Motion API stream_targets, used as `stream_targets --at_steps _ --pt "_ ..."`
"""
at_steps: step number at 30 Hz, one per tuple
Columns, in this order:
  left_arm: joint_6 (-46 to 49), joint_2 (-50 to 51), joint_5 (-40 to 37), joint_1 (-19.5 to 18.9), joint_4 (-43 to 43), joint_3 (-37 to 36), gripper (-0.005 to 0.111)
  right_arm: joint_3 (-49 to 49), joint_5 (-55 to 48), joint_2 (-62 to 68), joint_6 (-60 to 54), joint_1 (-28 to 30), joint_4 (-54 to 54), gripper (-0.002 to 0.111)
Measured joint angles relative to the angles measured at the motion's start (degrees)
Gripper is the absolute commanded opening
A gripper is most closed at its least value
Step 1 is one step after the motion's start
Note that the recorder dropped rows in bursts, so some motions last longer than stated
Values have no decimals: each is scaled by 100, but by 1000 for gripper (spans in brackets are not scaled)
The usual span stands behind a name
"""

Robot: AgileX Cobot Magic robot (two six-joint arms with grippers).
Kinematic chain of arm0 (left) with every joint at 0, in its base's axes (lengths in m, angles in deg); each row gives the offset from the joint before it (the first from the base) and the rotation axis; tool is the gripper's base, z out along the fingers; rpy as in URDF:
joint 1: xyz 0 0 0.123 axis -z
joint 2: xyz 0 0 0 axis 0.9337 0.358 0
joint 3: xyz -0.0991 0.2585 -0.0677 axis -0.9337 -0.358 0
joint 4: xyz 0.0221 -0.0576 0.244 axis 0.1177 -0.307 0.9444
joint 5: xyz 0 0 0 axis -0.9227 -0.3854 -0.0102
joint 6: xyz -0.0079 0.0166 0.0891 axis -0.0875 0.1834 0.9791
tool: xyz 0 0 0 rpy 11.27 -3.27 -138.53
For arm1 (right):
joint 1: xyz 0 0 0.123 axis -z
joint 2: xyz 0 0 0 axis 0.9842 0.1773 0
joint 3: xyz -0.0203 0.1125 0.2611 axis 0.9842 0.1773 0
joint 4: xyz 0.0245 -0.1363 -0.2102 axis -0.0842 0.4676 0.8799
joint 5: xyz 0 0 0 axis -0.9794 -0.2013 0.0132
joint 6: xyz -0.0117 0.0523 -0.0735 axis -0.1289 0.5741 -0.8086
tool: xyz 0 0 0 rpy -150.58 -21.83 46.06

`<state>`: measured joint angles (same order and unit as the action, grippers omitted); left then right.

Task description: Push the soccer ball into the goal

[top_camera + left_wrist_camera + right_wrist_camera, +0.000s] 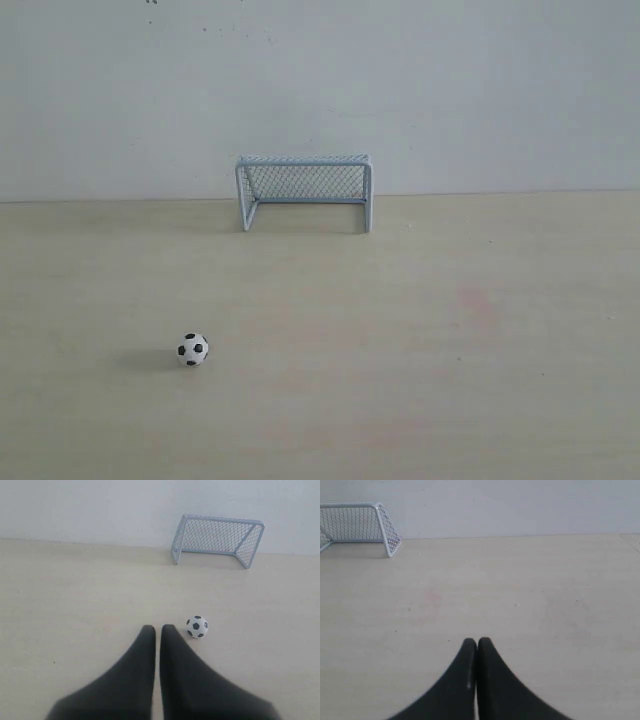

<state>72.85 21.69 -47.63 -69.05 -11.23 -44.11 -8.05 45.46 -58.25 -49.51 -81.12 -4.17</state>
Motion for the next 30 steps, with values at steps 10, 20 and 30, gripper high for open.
stream_targets --at_steps 10,20,30 --pt "0 0 12 0 0 0 4 0 0 0 0 0 0 0" --pt "14 -2 4128 0 0 -24 4 0 0 0 0 0 0 0" --pt "171 1267 1881 0 409 3269 4 0 0 0 0 0 0 0"
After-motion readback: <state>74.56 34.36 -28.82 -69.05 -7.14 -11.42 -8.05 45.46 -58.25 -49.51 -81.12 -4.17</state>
